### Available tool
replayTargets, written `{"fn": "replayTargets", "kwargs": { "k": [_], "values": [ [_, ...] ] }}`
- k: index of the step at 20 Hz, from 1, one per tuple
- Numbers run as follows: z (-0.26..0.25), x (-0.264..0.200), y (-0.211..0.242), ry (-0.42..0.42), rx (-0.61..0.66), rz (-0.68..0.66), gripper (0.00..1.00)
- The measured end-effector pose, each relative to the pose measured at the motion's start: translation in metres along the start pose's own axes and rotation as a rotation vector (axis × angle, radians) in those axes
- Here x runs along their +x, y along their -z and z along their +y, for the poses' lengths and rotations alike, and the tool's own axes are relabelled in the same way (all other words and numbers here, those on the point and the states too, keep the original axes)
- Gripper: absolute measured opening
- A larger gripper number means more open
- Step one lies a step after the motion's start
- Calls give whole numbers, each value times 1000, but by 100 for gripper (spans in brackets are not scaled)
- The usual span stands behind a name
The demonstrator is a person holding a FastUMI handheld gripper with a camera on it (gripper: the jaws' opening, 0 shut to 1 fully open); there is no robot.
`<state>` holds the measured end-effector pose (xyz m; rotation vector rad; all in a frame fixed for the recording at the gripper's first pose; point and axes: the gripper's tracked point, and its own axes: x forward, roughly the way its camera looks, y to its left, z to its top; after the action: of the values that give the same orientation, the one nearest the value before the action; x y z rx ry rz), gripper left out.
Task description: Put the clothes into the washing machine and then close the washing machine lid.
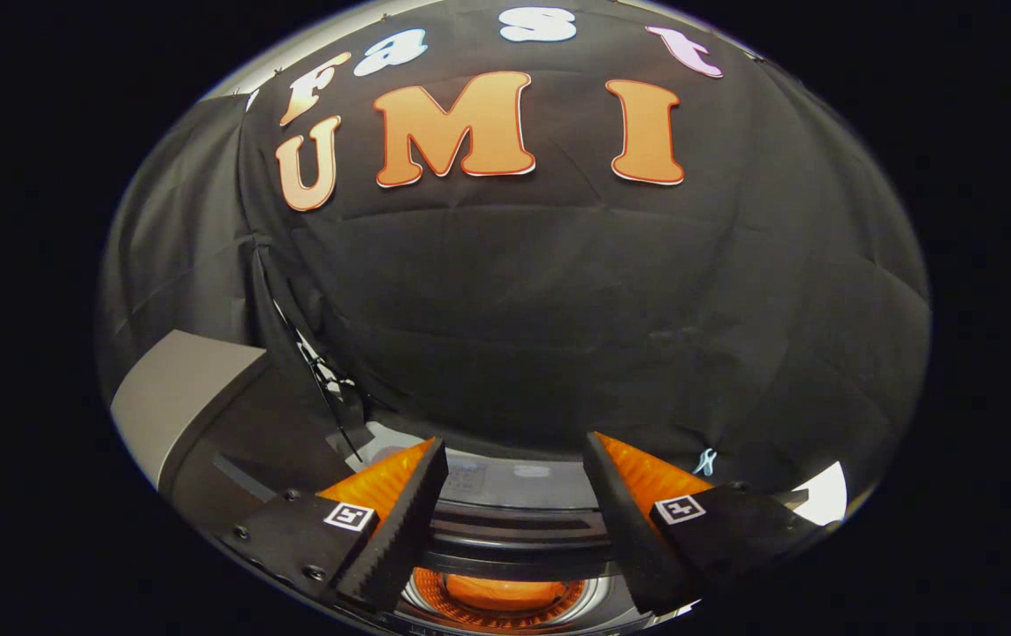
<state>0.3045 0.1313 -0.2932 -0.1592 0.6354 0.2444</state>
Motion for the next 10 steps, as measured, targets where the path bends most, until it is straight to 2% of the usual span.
{"fn": "replayTargets", "kwargs": {
  "k": [10],
  "values": [
    [-5,-27,84,64,69,109,100]
  ]
}}
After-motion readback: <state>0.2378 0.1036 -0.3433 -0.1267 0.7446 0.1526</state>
